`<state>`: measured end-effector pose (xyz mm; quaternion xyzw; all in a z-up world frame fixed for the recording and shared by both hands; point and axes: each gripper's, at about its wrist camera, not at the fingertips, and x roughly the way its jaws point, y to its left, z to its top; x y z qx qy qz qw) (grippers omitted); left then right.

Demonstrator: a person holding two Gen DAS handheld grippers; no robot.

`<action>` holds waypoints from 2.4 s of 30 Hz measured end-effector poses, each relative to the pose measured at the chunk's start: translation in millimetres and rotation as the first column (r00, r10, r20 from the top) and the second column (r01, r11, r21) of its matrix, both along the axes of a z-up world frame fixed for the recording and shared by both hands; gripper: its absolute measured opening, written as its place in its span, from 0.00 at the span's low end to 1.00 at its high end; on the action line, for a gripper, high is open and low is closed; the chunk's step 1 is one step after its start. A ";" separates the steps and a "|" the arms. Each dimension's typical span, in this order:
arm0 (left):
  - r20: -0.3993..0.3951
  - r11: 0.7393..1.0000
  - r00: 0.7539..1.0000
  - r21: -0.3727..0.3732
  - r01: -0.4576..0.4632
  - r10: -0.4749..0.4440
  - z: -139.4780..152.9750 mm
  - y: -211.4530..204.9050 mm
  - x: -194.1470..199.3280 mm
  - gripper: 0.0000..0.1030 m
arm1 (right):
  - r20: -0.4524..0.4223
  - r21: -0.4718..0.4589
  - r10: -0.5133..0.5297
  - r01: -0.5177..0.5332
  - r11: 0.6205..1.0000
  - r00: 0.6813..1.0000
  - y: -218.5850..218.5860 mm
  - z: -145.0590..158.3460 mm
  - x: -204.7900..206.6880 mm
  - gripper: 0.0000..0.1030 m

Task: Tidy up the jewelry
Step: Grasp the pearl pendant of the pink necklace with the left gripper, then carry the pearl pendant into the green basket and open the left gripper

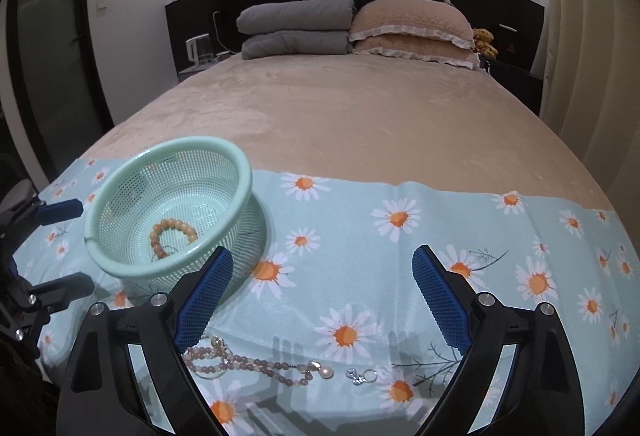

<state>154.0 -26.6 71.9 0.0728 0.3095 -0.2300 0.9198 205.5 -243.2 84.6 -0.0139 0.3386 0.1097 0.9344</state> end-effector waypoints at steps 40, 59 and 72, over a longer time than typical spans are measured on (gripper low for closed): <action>-0.311 0.959 0.920 0.069 0.274 -0.240 -91.7 -60.1 3.1 0.42 | -0.317 -0.077 0.056 -0.085 0.993 0.947 -28.2 -101.8 -4.4 0.12; -0.274 0.960 0.933 0.087 0.266 -0.234 -74.7 -53.2 -2.3 0.11 | -0.253 -0.020 0.058 -0.065 0.998 0.966 -48.9 -66.7 -16.5 0.11; -0.140 0.972 0.965 0.042 0.231 -0.223 -28.2 -40.0 -15.8 0.12 | -0.185 -0.022 0.080 -0.086 0.996 0.979 -45.7 -40.6 -25.9 0.11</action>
